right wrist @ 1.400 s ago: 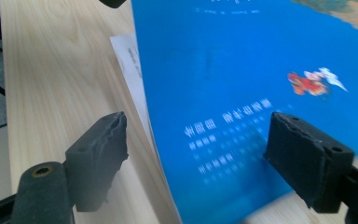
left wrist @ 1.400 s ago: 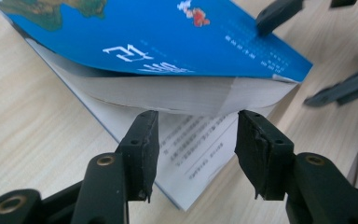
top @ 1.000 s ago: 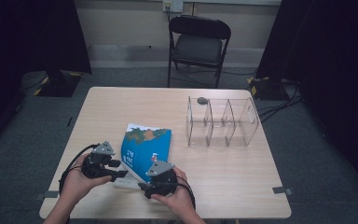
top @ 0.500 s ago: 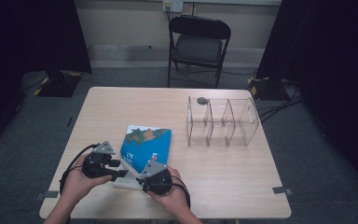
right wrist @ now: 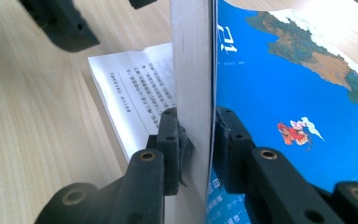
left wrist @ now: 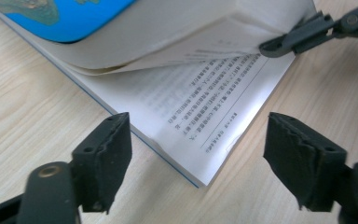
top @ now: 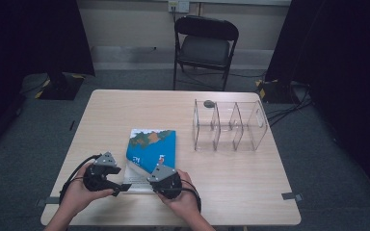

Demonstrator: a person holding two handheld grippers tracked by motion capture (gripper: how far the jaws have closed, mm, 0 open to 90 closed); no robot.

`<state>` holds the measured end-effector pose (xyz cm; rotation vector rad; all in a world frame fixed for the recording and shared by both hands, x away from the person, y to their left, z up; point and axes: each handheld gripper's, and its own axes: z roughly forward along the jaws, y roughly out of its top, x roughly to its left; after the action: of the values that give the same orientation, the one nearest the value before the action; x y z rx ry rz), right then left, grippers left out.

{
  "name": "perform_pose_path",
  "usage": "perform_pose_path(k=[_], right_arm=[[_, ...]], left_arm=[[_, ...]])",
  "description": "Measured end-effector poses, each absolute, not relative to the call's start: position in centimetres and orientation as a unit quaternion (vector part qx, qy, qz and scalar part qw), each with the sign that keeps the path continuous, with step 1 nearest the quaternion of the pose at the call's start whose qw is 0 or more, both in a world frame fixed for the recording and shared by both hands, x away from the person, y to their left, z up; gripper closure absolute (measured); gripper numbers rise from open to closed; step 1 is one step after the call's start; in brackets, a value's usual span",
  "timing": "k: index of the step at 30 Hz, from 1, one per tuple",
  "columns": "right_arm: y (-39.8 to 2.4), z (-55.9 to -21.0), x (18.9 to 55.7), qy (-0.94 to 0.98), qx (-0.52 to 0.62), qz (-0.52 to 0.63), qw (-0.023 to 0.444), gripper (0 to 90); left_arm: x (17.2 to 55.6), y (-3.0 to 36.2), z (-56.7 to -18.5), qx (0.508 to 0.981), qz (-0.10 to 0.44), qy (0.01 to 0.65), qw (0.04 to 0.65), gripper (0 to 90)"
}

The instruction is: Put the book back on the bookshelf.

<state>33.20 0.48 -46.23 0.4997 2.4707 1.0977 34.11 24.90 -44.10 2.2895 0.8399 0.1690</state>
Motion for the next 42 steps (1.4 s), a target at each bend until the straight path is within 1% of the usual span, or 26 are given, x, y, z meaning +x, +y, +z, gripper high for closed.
perform_pose_path(k=[3, 6, 10, 12, 22, 29, 30, 34, 42], right_arm=[[0.4, -46.2, 33.4, 0.88, 0.176, 0.395, 0.195, 74.4], [0.3, -46.1, 33.3, 0.88, 0.184, 0.394, 0.193, 74.6], [0.3, -45.8, 33.4, 0.878, 0.185, 0.396, 0.193, 75.2], [0.2, -45.6, 33.5, 0.878, 0.19, 0.396, 0.19, 75.4], [0.0, -44.8, 33.8, 0.879, 0.193, 0.394, 0.185, 76.1], [-0.2, -44.4, 34.1, 0.88, 0.195, 0.392, 0.183, 76.4], [-0.2, -44.4, 34.1, 0.879, 0.198, 0.394, 0.181, 76.4], [-0.2, -44.2, 34.2, 0.878, 0.202, 0.396, 0.179, 76.6], [-0.3, -43.4, 34.4, 0.876, 0.21, 0.398, 0.173, 76.8]], left_arm=[[33.9, 25.0, -44.5, 0.879, 0.066, 0.324, 0.343, 19.3], [33.7, 25.2, -44.7, 0.881, 0.071, 0.324, 0.337, 19.5], [33.4, 25.5, -44.9, 0.878, 0.066, 0.322, 0.348, 19.3], [33.3, 25.6, -45.0, 0.878, 0.068, 0.318, 0.35, 16.0], [33.0, 26.1, -46.2, 0.892, 0.07, 0.305, 0.325, 16.3], [32.9, 26.3, -46.2, 0.895, 0.078, 0.294, 0.327, 16.7], [32.8, 26.3, -46.4, 0.891, 0.079, 0.299, 0.332, 16.8], [33.0, 26.6, -46.6, 0.895, 0.083, 0.296, 0.323, 16.8], [32.9, 26.4, -46.9, 0.895, 0.078, 0.292, 0.328, 16.9]])
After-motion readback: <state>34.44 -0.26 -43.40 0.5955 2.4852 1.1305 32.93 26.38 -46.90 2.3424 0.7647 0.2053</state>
